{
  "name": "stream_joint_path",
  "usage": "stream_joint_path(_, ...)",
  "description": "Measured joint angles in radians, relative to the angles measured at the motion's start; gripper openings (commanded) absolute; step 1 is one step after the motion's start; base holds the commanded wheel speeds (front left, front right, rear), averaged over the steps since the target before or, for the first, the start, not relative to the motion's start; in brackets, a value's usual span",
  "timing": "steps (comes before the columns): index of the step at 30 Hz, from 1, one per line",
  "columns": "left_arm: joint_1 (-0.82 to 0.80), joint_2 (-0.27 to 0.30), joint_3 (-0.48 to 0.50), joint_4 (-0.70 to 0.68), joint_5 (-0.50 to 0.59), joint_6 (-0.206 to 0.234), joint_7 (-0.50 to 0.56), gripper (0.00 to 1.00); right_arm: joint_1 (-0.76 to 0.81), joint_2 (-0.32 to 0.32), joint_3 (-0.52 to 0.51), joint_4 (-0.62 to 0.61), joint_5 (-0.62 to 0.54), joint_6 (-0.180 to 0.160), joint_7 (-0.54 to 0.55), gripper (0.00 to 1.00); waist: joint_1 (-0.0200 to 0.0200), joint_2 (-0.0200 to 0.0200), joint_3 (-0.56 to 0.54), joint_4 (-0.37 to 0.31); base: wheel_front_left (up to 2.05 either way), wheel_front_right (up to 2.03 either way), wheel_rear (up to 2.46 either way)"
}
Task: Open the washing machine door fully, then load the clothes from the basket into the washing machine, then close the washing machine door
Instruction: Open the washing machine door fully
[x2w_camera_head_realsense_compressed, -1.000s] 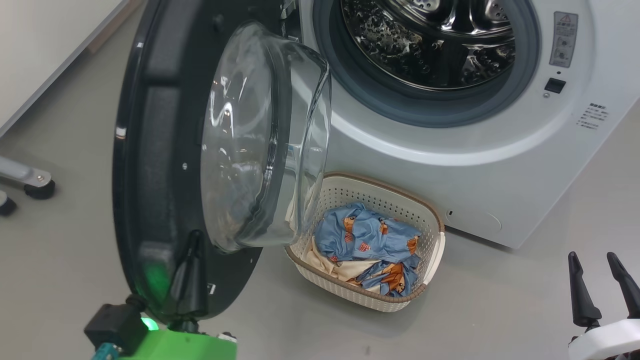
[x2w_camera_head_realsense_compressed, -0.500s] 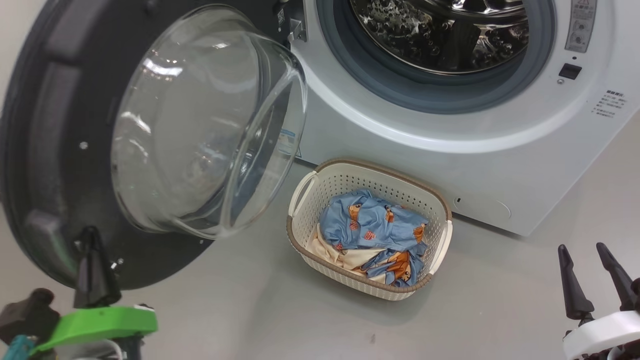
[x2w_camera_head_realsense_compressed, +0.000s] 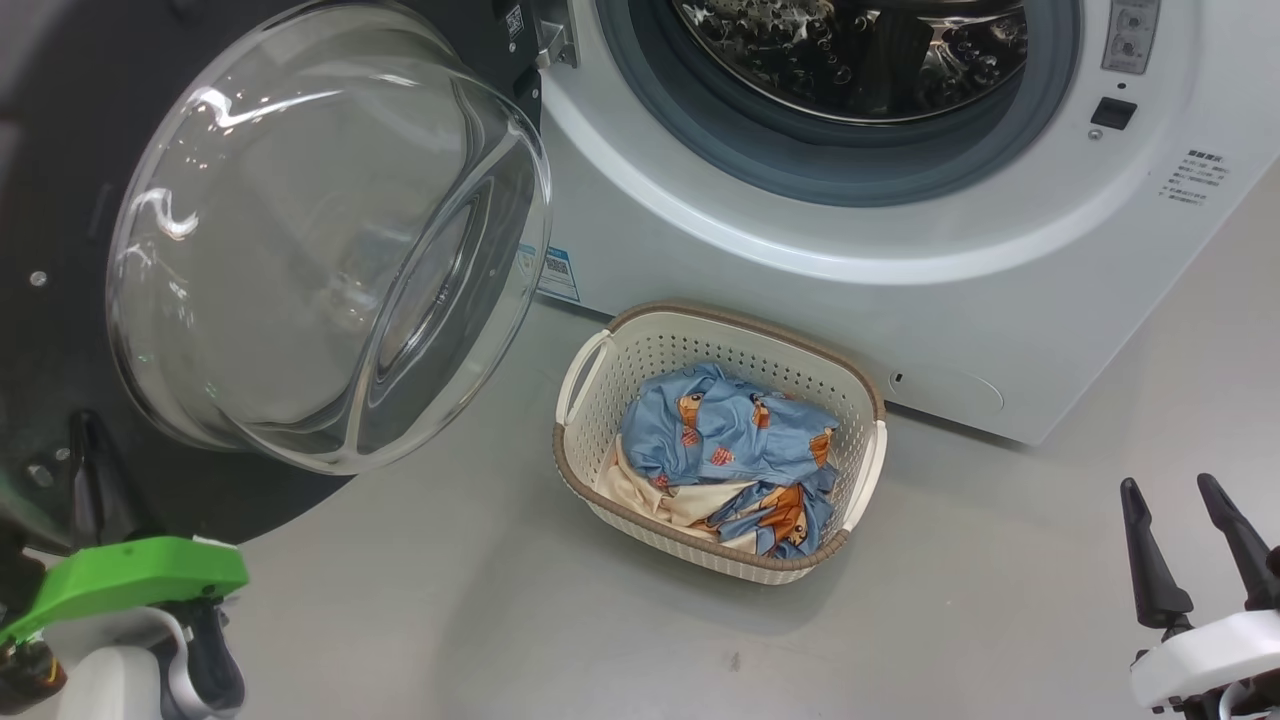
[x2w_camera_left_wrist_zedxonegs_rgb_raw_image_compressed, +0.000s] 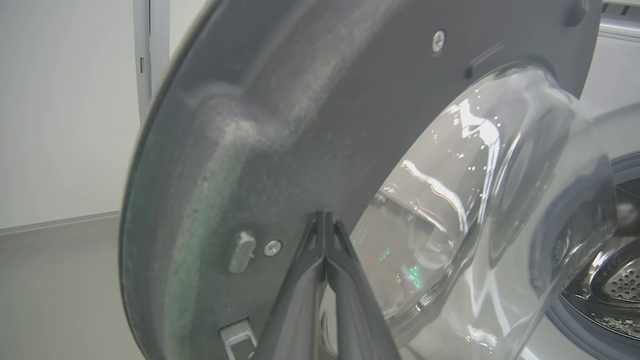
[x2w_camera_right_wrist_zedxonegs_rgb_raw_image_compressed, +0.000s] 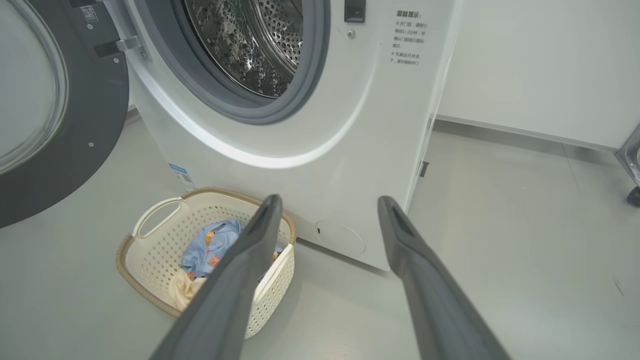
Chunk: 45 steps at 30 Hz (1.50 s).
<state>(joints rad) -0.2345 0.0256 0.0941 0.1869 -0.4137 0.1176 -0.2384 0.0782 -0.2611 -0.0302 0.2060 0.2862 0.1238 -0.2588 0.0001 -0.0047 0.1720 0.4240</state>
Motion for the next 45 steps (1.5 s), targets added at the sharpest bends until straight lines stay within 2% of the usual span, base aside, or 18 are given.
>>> stream_joint_path(12, -0.107, 0.006, 0.034, 0.166, 0.035, 0.000, -0.009, 0.00, -0.001, -0.015, -0.008, 0.013, 0.005, 0.000, 0.000, 1.00, 0.0000, 0.0000, 0.003, -0.002, 0.00, 0.00, 0.00)
stream_joint_path(25, -0.195, 0.056, 0.047, 0.304, 0.063, 0.000, -0.010, 0.00, -0.001, -0.016, 0.010, 0.022, 0.006, 0.000, 0.000, 1.00, 0.0000, 0.0000, -0.007, 0.000, 0.00, 0.00, 0.00)
stream_joint_path(41, -0.225, 0.063, 0.068, 0.370, 0.082, 0.000, -0.013, 0.00, -0.001, -0.007, 0.010, 0.031, 0.013, 0.000, 0.000, 1.00, 0.0000, 0.0000, -0.031, -0.005, 0.00, 0.00, 0.00)
stream_joint_path(44, -0.230, 0.062, 0.072, 0.369, 0.087, 0.000, -0.013, 0.45, -0.001, -0.005, 0.010, 0.032, 0.013, 0.000, 0.000, 1.00, 0.0000, 0.0000, -0.037, -0.005, 0.00, 0.00, 0.00)
stream_joint_path(45, -0.231, 0.061, 0.074, 0.369, 0.090, 0.000, -0.013, 0.54, -0.001, -0.004, 0.010, 0.033, 0.013, 0.000, 0.000, 1.00, 0.0000, 0.0000, -0.038, -0.004, 0.00, 0.00, 0.00)
